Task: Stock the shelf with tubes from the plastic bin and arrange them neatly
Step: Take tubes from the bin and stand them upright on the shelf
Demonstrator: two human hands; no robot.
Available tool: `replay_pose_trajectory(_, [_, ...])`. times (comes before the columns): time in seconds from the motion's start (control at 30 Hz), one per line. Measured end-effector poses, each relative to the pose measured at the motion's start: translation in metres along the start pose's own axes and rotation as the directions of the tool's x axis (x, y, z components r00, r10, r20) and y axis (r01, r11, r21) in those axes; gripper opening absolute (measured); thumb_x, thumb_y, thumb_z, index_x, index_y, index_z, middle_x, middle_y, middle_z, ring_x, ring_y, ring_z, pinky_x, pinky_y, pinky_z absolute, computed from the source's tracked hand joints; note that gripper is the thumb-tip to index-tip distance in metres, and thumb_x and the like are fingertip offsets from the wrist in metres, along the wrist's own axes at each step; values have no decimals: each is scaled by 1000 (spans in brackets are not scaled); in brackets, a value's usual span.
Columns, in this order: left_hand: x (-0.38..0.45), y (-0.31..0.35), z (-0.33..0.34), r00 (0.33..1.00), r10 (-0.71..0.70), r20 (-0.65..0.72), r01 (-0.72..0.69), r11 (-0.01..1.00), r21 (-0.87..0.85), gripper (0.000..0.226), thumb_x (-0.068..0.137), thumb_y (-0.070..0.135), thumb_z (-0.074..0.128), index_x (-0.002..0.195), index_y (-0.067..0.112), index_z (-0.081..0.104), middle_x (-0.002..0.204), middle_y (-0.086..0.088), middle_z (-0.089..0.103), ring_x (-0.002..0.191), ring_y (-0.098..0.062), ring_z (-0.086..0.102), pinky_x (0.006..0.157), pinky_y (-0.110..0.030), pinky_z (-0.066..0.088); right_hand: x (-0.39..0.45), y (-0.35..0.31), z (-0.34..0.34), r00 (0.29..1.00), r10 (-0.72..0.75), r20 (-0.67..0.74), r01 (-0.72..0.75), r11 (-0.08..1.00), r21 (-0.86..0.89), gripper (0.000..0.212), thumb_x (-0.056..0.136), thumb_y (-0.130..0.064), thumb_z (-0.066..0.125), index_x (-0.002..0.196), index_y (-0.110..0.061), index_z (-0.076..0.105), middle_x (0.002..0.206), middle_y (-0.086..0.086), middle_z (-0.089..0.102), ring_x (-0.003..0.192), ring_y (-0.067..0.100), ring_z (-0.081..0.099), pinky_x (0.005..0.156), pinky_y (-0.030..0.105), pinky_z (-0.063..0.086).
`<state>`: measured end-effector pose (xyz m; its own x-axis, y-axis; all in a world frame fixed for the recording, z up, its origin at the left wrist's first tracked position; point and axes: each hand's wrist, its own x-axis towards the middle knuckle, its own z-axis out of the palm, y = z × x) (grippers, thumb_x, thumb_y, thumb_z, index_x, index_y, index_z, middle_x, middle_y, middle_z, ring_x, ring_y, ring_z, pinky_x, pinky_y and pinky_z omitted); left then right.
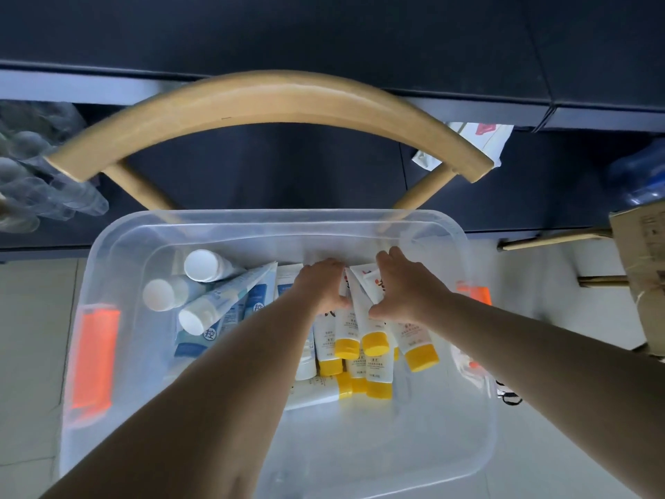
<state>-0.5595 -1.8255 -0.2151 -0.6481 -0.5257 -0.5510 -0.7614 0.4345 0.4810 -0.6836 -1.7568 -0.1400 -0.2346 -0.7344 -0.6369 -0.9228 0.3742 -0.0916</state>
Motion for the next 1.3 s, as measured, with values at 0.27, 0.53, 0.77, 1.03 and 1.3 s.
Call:
replay_pose_trajectory(0.27, [8,0,12,994,9,113,-8,1000,-2,98,64,41,81,143,15,29,142,-5,35,134,-24,33,112,-41,28,2,0,-2,1000,-7,12,7,1000,-20,75,68,-40,79,126,-20,35,119,1,43,81,14,48,54,19,38])
replay_pose_trajectory(0.53, [10,6,11,979,-73,190,68,997,32,115,54,44,86,146,16,22,144,-9,28,138,-28,26,114,-43,26,-2,-1,-4,1000,1,18,-1,1000,-13,75,70,-37,78,127,-20,33,120,2,42,82,15,47,47,16,31])
replay_pose_trajectory(0.77, [0,2,8,985,-81,152,70,994,79,117,55,49,84,144,11,19,142,-11,26,137,-28,22,115,-40,24,-5,-2,-4,1000,2,11,-2,1000,-10,74,69,-36,78,126,-18,35,119,2,42,82,16,47,48,17,31])
replay_pose_trajectory(1.03, [-7,1,3,976,-155,154,173,978,-112,102,63,29,85,139,3,22,138,-15,36,132,-31,34,108,-38,37,-8,-4,-7,1000,0,14,0,1000,2,77,69,-35,79,129,-19,33,122,3,41,93,21,57,59,22,41])
replay_pose_trajectory(1.3, [-19,-3,-6,962,-192,196,250,906,-342,74,71,10,79,132,9,38,129,-11,54,116,-27,55,88,-32,49,-8,-3,-14,996,27,85,-40,986,160,77,64,-23,85,124,-18,37,119,2,39,96,22,54,72,30,50])
